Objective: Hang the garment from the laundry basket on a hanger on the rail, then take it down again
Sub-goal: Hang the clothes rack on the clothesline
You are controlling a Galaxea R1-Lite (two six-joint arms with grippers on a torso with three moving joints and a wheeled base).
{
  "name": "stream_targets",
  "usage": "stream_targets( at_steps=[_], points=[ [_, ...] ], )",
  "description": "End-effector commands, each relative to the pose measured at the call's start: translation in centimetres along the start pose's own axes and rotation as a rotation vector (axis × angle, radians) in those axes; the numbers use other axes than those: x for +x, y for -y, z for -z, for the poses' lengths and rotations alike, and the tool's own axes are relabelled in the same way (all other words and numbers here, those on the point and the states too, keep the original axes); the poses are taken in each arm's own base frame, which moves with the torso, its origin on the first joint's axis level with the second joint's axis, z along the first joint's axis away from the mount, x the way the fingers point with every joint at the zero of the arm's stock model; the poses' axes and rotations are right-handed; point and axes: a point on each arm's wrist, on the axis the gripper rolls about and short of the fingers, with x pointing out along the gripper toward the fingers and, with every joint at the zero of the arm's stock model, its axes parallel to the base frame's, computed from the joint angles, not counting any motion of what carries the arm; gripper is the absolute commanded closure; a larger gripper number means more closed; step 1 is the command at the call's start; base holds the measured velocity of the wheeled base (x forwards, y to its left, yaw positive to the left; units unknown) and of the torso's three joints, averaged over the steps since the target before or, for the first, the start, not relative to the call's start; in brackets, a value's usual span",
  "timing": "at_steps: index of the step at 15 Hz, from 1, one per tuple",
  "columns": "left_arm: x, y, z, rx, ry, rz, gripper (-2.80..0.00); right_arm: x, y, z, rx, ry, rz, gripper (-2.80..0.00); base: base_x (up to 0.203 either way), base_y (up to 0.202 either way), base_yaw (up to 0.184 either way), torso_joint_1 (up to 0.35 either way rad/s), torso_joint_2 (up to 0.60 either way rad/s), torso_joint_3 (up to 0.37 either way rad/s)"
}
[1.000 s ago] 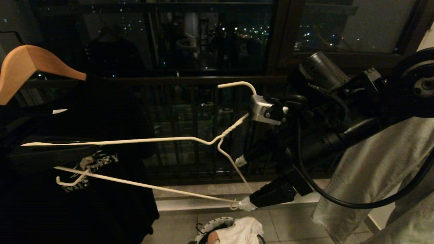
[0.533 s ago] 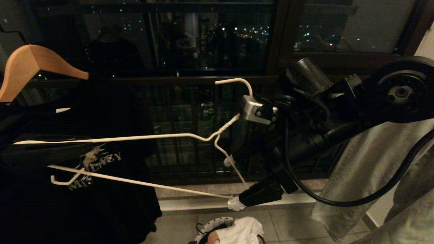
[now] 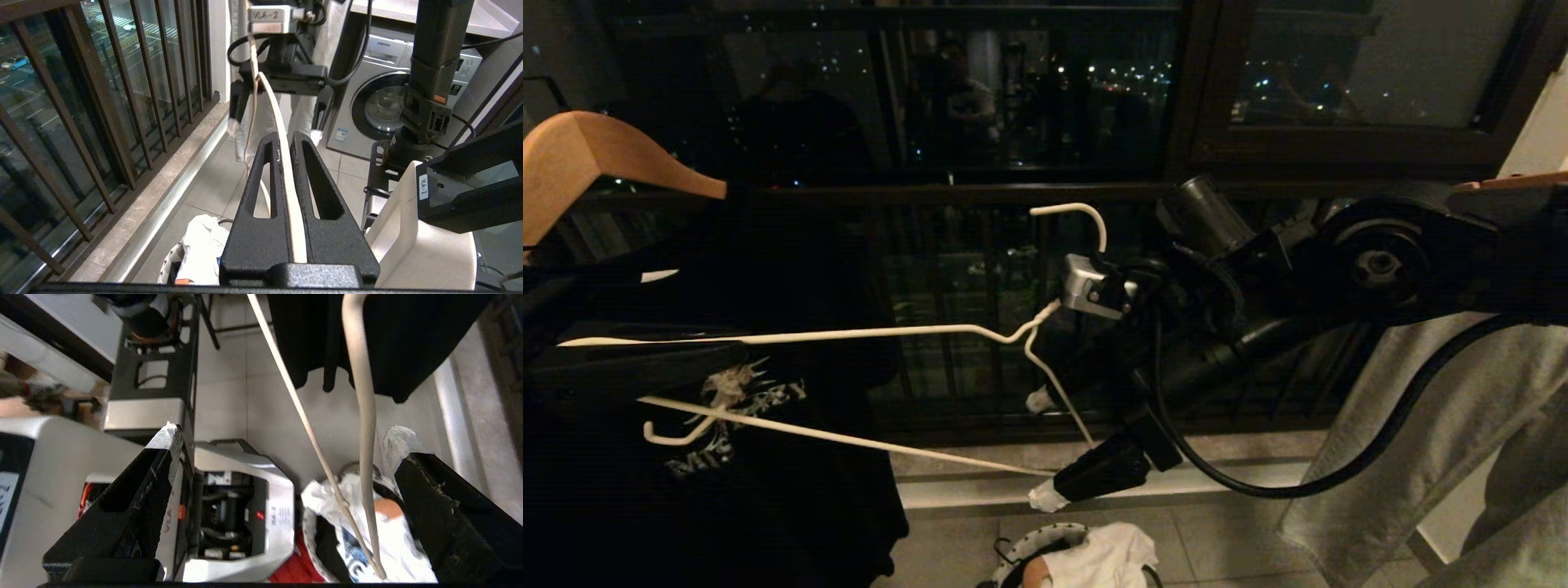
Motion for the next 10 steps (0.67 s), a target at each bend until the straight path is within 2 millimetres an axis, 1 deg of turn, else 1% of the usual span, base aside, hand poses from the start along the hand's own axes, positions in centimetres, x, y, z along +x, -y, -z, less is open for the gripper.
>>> stream_targets(
  at_steps=[1, 4, 10],
  points=[
    [0.0, 0.0, 0.0, 0.001, 0.0, 0.009, 0.0, 0.9, 0.7, 0.5, 0.016, -0.014, -0.013, -2.8, 0.0, 0.0, 0.0, 0.0, 0.0, 0.0],
    [0.0, 0.0, 0.0, 0.001, 0.0, 0.009, 0.0, 1.0, 0.9, 0.2, 0.026, -0.001, -0.005, -2.8, 0.0, 0.0, 0.0, 0.0, 0.0, 0.0],
    [0.0, -0.1, 0.1, -0.003, -0.001, 0.009, 0.0, -0.9, -0.5, -0.8, -0.01, 0.033, 0.01, -2.8, 0.0, 0.0, 0.0, 0.0, 0.0, 0.0]
  ],
)
